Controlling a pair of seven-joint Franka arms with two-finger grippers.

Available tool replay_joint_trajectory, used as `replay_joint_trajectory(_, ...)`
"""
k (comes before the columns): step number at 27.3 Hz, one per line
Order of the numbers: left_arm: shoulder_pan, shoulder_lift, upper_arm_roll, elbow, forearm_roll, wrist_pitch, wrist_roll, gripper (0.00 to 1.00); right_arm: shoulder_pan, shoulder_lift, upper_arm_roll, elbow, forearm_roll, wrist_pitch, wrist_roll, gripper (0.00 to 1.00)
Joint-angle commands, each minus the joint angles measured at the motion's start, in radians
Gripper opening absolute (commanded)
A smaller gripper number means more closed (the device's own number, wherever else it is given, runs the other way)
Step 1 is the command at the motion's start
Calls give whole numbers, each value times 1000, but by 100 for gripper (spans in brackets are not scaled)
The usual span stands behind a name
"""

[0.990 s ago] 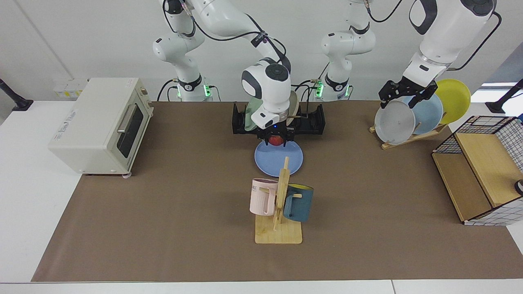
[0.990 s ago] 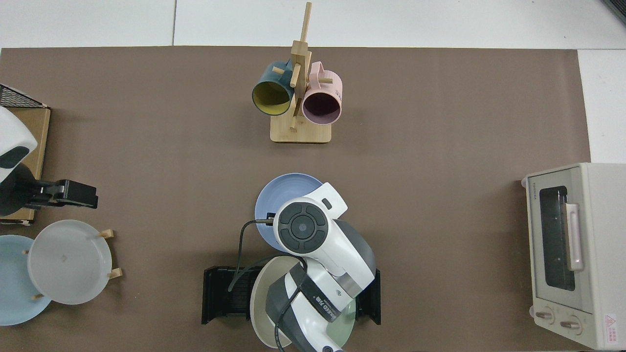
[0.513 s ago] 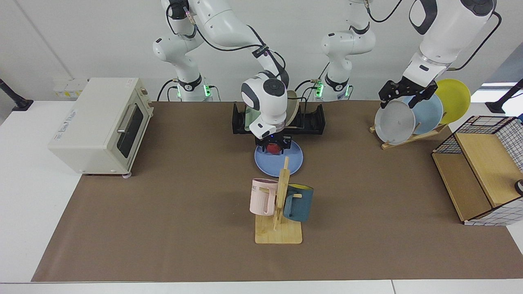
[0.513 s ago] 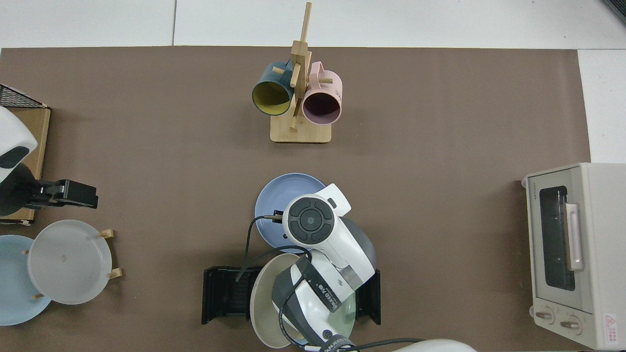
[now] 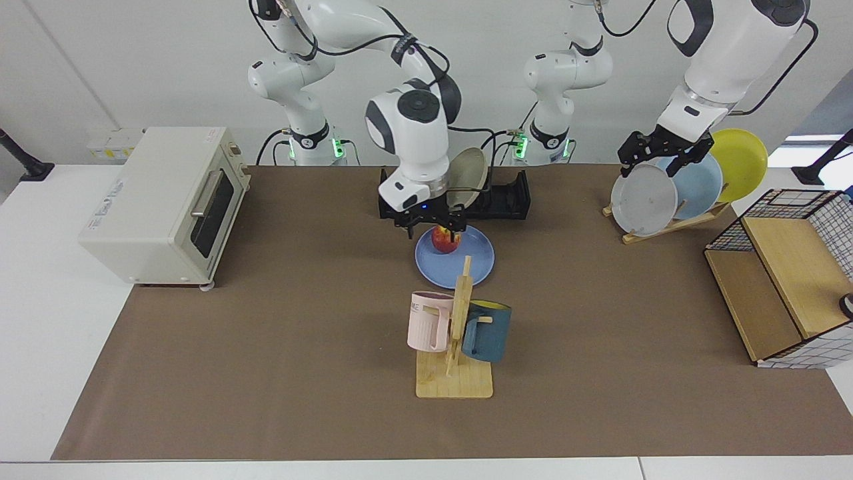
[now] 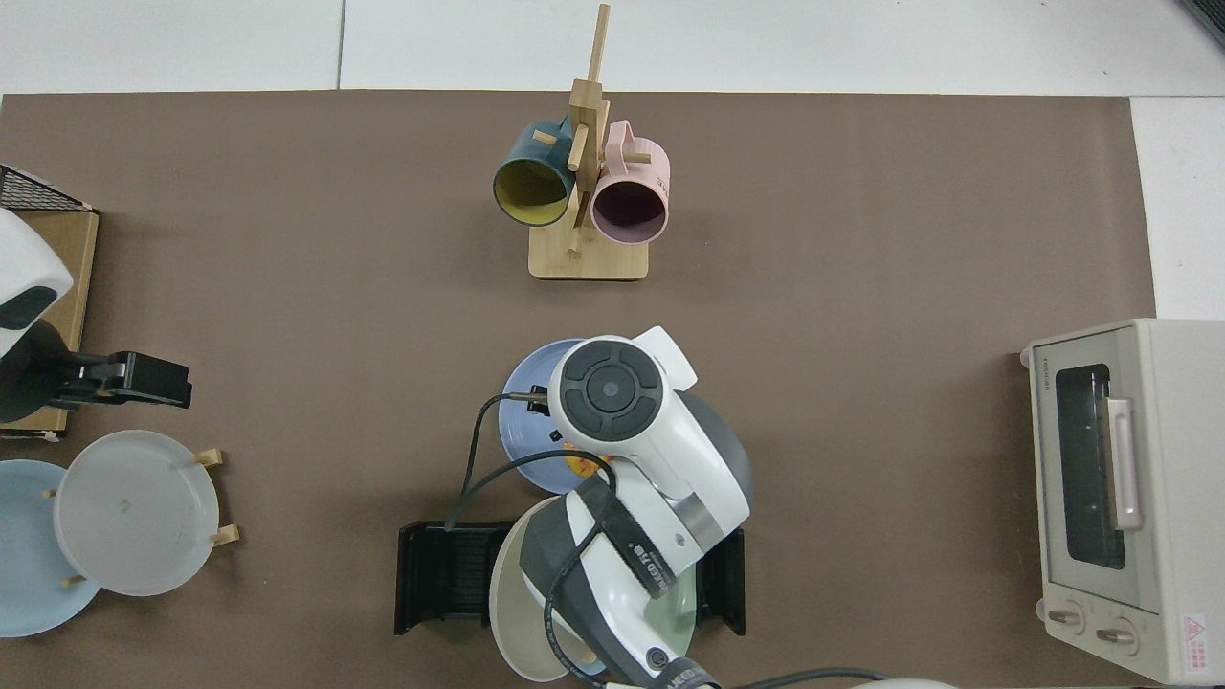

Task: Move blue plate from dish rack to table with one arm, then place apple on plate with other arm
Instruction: 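Carry the apple with the right gripper over the blue plate and lower it, then release the apple onto the plate and withdraw the right gripper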

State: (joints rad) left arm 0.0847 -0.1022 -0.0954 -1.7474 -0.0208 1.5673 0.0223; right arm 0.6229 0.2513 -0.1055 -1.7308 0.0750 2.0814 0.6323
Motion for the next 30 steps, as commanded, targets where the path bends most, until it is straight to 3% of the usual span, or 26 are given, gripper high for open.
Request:
replay_joint_trajectory(1, 1, -14, 2, -14, -4, 10, 11, 100, -150, -56, 12, -19, 12, -27, -293, 100)
replay_joint_trajectory(8, 1, -14, 2, -14, -4, 10, 11, 100, -356, -89, 12, -24, -3, -78, -658, 100)
replay_joint_trajectory(13, 1, -14, 2, -14, -4, 10, 10, 100, -454, -121, 10, -23, -39, -104, -767, 100)
replay_joint_trajectory(17, 1, -13, 2, -14, -4, 11, 8, 100, -483, -179, 12, -21, -101, -156, -801, 100)
replay_joint_trajectory(23, 0, -13, 2, -14, -4, 14, 7, 100, -499, -268, 12, -27, -80, -267, -806, 100)
replay_joint_trajectory(30, -2, -11, 2, -14, -4, 14, 7, 100, -489, -279, 13, -49, -80, -277, -695, 100)
